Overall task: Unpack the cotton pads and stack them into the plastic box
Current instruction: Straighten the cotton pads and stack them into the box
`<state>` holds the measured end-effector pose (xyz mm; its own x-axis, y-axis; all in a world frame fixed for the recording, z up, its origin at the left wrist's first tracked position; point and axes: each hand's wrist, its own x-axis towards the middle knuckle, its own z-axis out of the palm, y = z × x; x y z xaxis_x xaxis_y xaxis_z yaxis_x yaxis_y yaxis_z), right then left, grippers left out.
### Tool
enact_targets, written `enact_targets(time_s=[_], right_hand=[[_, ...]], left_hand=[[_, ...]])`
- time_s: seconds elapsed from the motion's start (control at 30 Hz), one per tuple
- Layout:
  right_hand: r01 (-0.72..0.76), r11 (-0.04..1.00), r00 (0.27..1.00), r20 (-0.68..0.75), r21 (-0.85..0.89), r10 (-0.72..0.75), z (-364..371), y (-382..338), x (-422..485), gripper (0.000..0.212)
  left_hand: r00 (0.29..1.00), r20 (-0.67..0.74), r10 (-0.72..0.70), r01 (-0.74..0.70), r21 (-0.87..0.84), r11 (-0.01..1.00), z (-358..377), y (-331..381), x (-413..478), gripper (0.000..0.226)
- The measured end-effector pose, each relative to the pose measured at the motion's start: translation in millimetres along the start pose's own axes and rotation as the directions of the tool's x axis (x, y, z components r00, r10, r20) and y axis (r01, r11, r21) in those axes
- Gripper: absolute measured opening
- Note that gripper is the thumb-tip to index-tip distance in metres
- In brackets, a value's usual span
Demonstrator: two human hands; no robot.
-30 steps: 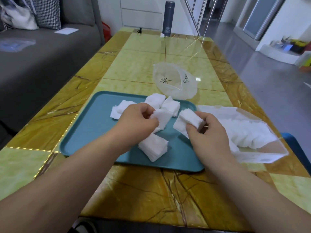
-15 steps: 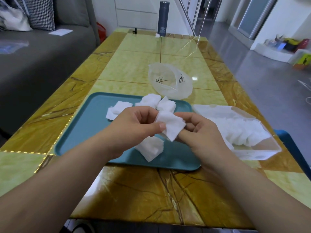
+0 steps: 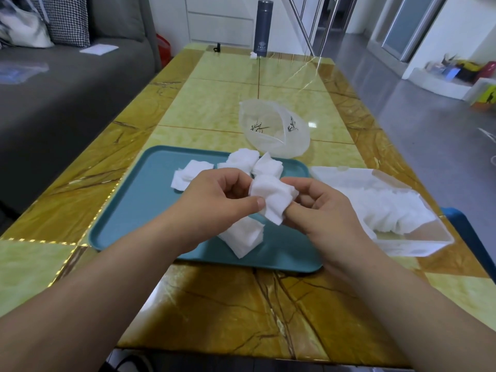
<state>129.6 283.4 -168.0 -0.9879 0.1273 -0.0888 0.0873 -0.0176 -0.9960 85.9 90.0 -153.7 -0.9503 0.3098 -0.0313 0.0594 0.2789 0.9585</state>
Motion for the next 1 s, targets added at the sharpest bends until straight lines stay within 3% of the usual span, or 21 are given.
enact_targets(time_s=[0.3,0.4,0.47,0.6,0.67,0.8,0.9,1.0], right_hand=[[0.0,1.0,0.997,0.082,0.021,-0.002,-3,-3,1,0.034],[-0.042,0.996,0.985,0.168,0.081,0.028,-3,-5,-1,0.055],[0.006,1.0,0.991,0.132,-0.021,-0.003,-2,1,0,0.07],[0.078,0.993,0.996,0.058,-0.09,-0.073,-3,9,3,0.045],[0.075,0.995,0.994,0.088,-0.062,-0.069,-6,9,4,0.038],[0.067,0.995,0.991,0.124,-0.07,-0.058,-5,6,0,0.035],[0.046,0.996,0.998,0.052,-0.081,-0.042,-3,3,0,0.038],[0.022,0.996,0.994,-0.108,-0.084,-0.031,-5,3,2,0.039]], left_hand=[[1.0,-0.024,-0.016,0.016,0.002,1.0,2,0,1,0.02],[0.998,-0.053,-0.018,0.019,0.007,1.0,4,-1,1,0.02],[0.997,-0.072,-0.01,0.012,0.03,0.999,5,-2,1,0.026],[0.997,-0.07,-0.031,0.04,0.132,0.99,3,-5,0,0.047],[0.996,0.026,-0.085,0.084,0.015,0.996,-1,-4,1,0.053],[0.974,0.207,-0.093,0.128,-0.166,0.978,-5,-4,1,0.036],[0.974,0.206,-0.095,0.135,-0.19,0.973,-4,-7,3,0.023],[0.981,0.163,-0.109,0.144,-0.224,0.964,-2,-8,3,0.017]])
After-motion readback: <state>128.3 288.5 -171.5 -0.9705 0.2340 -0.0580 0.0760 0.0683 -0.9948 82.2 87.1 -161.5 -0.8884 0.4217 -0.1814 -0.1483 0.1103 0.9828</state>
